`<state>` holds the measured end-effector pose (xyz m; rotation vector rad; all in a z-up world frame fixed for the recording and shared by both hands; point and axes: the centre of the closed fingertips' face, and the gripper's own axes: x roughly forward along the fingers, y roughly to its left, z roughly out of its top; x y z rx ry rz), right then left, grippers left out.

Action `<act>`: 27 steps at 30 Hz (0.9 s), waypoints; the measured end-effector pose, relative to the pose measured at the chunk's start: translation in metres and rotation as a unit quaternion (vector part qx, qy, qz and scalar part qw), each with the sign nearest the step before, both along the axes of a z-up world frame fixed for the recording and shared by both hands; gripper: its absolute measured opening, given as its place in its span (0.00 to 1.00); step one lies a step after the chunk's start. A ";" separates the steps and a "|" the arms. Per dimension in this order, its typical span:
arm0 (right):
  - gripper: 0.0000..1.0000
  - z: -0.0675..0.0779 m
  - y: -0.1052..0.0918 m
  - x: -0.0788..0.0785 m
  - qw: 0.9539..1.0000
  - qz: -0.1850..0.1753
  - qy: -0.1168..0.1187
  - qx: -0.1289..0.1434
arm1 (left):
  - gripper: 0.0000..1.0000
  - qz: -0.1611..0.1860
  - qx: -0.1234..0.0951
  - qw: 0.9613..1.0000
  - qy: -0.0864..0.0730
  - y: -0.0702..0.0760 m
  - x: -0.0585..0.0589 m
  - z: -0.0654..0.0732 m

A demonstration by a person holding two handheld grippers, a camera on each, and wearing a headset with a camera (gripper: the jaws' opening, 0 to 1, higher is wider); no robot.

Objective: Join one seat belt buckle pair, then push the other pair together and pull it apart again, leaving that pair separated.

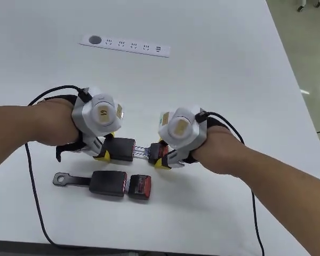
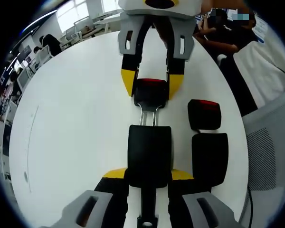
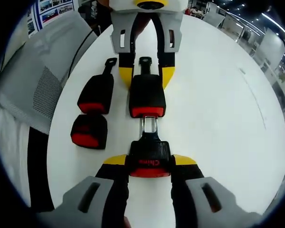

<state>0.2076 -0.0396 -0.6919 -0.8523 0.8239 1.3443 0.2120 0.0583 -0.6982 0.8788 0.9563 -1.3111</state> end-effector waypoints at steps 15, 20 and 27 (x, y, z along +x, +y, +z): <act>0.32 0.000 0.014 -0.001 1.000 0.019 -0.001 0.010 | 0.32 0.004 -0.007 1.000 0.002 -0.001 -0.001 0.000; 0.31 0.001 0.015 -0.002 1.000 0.015 0.000 0.016 | 0.32 -0.003 0.000 1.000 0.000 -0.002 -0.003 0.000; 0.31 0.004 0.022 0.000 1.000 0.014 -0.004 0.023 | 0.31 -0.008 -0.015 1.000 -0.002 0.000 -0.003 0.002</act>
